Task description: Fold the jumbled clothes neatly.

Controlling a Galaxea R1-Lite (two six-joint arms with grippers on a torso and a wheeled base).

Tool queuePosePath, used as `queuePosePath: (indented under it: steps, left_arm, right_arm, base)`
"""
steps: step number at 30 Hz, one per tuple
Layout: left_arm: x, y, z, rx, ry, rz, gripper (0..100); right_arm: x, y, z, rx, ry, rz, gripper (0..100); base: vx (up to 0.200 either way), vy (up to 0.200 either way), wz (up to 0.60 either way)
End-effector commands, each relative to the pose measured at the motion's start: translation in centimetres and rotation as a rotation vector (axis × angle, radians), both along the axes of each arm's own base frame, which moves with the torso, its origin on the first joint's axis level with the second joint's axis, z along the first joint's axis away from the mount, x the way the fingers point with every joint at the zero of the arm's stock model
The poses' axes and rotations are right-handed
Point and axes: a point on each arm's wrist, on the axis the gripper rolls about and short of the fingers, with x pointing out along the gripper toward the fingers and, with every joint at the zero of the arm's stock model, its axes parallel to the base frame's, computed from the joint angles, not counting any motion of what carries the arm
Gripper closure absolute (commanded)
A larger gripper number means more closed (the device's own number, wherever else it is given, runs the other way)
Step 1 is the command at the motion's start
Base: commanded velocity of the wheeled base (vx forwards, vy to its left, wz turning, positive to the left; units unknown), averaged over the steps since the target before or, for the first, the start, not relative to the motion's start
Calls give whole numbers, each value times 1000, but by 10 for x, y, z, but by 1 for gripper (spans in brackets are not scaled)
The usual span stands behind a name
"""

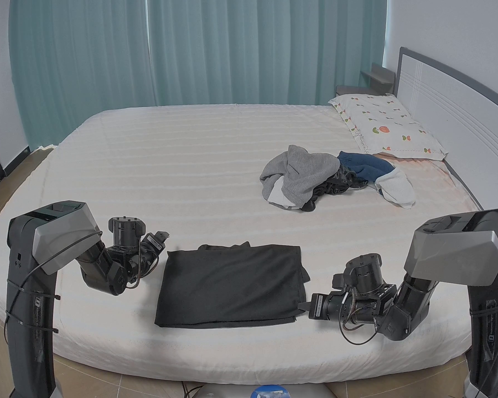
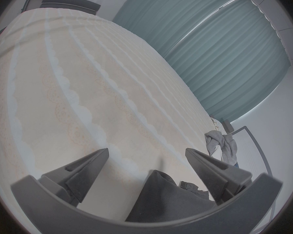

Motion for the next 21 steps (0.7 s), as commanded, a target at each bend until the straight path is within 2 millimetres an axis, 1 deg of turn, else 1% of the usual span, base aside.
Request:
queuePosePath:
  steps: [1,8,11,12,18,20,21]
  left_arm:
    - [0,0,0,1,2,0,0]
    - [-1,0,3,3,2,-1,0]
    - [-6,1,10,3,-2,-2,0]
    - [-8,2,12,1,-2,-4,0]
    - [-19,2,24,-20,5,-43,0]
    - [-30,2,29,-44,18,-94,0]
    - [-35,2,29,-50,30,-126,0]
  right_arm:
    - [0,-2,1,-15,2,3,100]
    - [-2,-3,2,-20,1,6,100]
    - [-3,-4,1,-39,0,17,100]
    - [-4,-5,1,-43,2,17,0]
    - [-3,-5,3,-49,-16,-4,0]
    - [2,-6,7,-26,-41,-18,0]
    - [5,-10,8,-21,-50,-33,0]
  base:
    - [0,0,0]
    - [0,0,0]
    - [0,0,0]
    - [0,0,0]
    - [0,0,0]
    - [0,0,0]
    - [0,0,0]
